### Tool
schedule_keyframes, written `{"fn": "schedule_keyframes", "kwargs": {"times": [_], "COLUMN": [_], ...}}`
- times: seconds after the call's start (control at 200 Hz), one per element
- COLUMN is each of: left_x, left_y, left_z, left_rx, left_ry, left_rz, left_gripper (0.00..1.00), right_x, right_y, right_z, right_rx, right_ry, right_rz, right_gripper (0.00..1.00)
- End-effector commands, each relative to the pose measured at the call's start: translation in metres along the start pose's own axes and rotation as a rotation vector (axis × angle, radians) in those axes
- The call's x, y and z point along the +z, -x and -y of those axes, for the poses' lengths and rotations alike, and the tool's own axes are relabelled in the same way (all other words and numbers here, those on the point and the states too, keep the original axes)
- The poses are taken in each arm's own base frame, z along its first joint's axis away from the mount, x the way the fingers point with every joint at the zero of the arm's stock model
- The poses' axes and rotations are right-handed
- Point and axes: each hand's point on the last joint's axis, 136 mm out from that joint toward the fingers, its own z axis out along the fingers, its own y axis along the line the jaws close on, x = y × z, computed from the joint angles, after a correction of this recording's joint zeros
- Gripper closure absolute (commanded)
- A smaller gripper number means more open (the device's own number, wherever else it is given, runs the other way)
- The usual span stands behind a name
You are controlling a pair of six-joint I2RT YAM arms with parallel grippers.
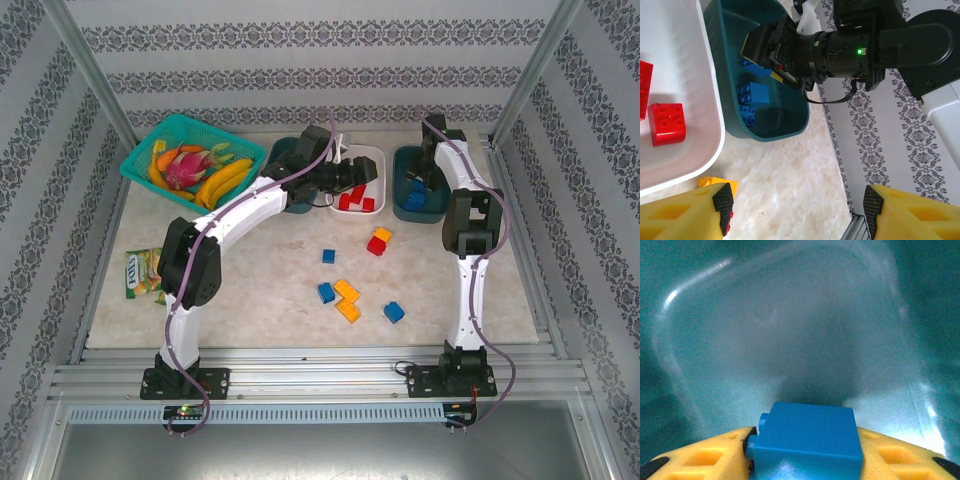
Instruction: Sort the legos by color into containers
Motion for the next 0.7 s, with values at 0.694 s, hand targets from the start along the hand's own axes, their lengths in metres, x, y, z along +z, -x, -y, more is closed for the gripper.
{"fn": "schedule_keyframes", "kwargs": {"times": [0.694], "left_x": [-0.117], "left_y": [-0.056], "left_z": [0.019], "left_rx": [0.100], "left_ry": [0.075], "left_rz": [-0.027], "left_gripper": [0.28], "right_x": [-0.221], "right_y": [-0.128], "right_z": [-0.081], "right_rx": [-0.306], "right_ry": [0.246], "right_rz": [0.255], "right_gripper": [0.31]}}
